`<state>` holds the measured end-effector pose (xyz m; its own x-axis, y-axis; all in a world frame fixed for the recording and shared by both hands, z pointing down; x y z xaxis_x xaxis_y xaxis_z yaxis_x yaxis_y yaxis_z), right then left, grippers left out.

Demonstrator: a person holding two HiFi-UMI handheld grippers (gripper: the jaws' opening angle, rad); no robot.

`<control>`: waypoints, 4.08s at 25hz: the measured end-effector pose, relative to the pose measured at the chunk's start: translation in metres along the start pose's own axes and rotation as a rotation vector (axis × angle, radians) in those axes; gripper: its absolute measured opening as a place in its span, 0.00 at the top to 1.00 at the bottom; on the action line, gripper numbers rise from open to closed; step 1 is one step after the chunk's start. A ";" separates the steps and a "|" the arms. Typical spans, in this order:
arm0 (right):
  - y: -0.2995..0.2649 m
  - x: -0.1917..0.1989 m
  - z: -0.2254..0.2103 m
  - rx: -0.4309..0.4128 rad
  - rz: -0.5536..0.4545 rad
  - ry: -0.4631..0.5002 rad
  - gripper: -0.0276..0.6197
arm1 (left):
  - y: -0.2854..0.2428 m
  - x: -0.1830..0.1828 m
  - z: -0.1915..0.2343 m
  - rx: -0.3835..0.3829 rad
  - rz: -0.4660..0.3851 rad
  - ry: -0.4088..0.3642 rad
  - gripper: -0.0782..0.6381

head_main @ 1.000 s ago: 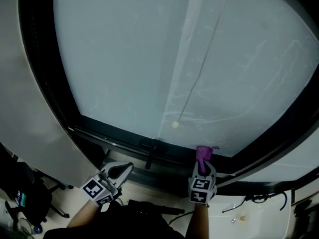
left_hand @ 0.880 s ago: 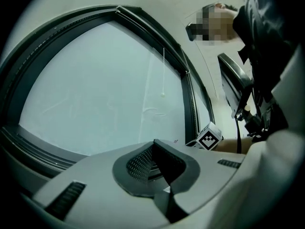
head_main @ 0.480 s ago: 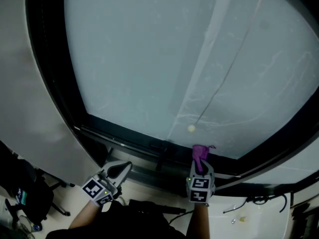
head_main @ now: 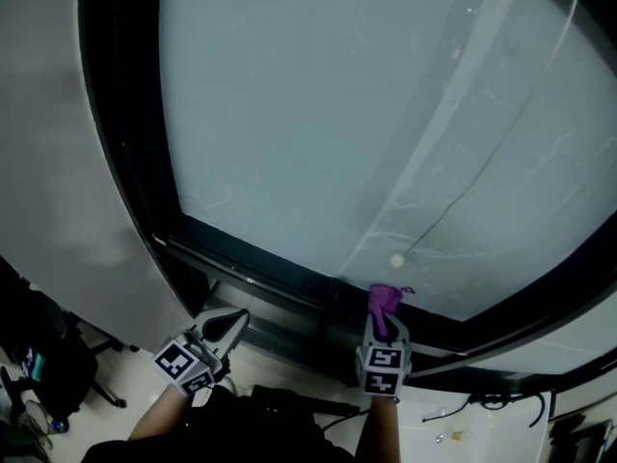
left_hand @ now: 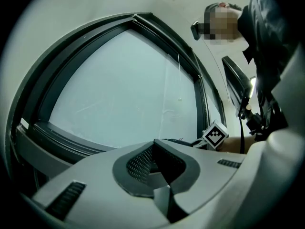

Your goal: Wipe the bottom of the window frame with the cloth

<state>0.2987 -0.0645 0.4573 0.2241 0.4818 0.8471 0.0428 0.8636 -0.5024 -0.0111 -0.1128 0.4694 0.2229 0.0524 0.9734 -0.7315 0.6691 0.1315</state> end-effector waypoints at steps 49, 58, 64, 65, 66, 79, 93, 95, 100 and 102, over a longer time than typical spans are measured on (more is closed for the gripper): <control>-0.018 -0.037 0.059 -0.150 -0.214 -0.139 0.86 | 0.034 -0.002 0.074 0.034 0.065 0.032 0.89; -0.019 -0.025 0.078 -0.122 -0.213 -0.131 0.86 | 0.029 0.002 0.074 0.074 0.083 0.021 0.89; -0.018 -0.022 0.085 -0.097 -0.222 -0.112 0.86 | 0.025 0.001 0.056 0.044 0.093 0.008 0.89; -0.017 -0.021 0.085 -0.091 -0.228 -0.110 0.86 | 0.024 -0.002 0.052 0.042 0.089 0.007 0.89; -0.017 -0.021 0.086 -0.085 -0.239 -0.109 0.86 | 0.024 -0.004 0.048 0.039 0.085 0.003 0.89; -0.020 -0.013 0.090 -0.094 -0.349 -0.086 0.86 | 0.032 -0.005 0.043 -0.007 0.090 -0.046 0.89; -0.029 -0.018 0.126 0.108 -0.354 -0.194 0.86 | 0.023 -0.015 0.087 0.143 0.111 -0.006 0.89; -0.031 -0.020 0.129 0.138 -0.349 -0.203 0.86 | 0.021 -0.017 0.093 0.151 0.105 -0.007 0.89; -0.035 -0.023 0.137 0.194 -0.360 -0.218 0.86 | 0.019 -0.020 0.111 0.174 0.096 0.002 0.89; -0.037 -0.024 0.140 0.222 -0.374 -0.235 0.86 | 0.018 -0.022 0.116 0.192 0.100 -0.002 0.89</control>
<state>0.1555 -0.0869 0.4796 0.0059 0.1315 0.9913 -0.1358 0.9822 -0.1295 -0.1041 -0.1881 0.4727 0.1424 0.1098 0.9837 -0.8593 0.5070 0.0677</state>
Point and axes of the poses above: the fingertips, and each gripper's own axes: y backward along the fingers, z to its left, x out of its underside, the point moved 6 cm from there along y, backward along the fingers, and after that the axes turned 14 degrees about -x, right-handed, at the moved point
